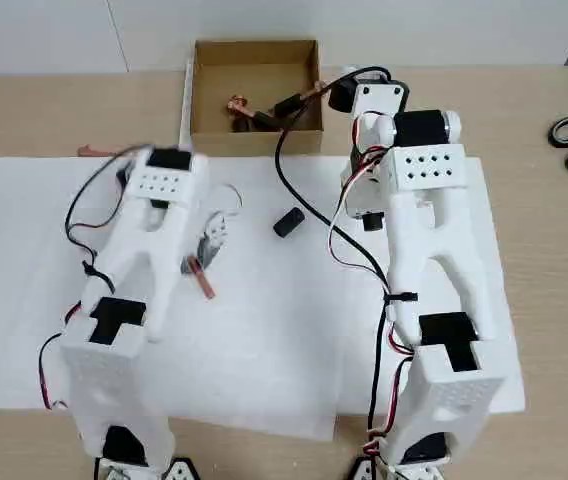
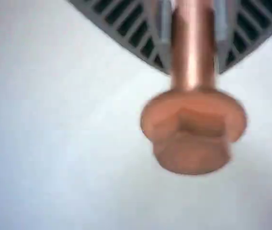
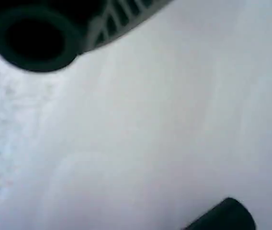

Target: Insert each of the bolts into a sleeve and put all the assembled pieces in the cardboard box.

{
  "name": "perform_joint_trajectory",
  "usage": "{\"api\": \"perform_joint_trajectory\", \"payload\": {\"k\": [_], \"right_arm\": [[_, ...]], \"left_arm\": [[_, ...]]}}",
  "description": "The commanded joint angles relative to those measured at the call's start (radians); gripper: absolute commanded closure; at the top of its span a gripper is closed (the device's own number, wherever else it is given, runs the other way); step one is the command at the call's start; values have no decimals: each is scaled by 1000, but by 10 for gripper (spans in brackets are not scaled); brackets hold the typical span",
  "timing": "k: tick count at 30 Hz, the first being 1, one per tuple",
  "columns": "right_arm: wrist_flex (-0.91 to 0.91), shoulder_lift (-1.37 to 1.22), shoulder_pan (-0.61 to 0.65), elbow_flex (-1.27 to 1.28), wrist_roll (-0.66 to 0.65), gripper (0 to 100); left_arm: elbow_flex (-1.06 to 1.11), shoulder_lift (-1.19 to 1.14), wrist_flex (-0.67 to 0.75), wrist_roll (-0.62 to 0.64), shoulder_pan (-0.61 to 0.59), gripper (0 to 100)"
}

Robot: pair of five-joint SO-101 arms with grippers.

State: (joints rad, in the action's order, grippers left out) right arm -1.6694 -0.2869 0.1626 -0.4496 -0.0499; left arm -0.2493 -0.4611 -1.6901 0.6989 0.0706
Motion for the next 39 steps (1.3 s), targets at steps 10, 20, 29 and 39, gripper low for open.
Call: {"api": "perform_joint_trajectory", "payload": {"k": [10,20,29,39], "right_arm": [[-13,234,-5,5,-2,995],[-8,308,-7,115,-2,995],[-10,308,-7,115,-2,995],[-10,308,-7,115,-2,995]], "left_arm": [[-105,196,-57,-169,-12,993],[-50,-84,52,-660,-104,993],[-122,-181,74,-712,-133,989],[-120,-109,68,-713,-135,944]]}}
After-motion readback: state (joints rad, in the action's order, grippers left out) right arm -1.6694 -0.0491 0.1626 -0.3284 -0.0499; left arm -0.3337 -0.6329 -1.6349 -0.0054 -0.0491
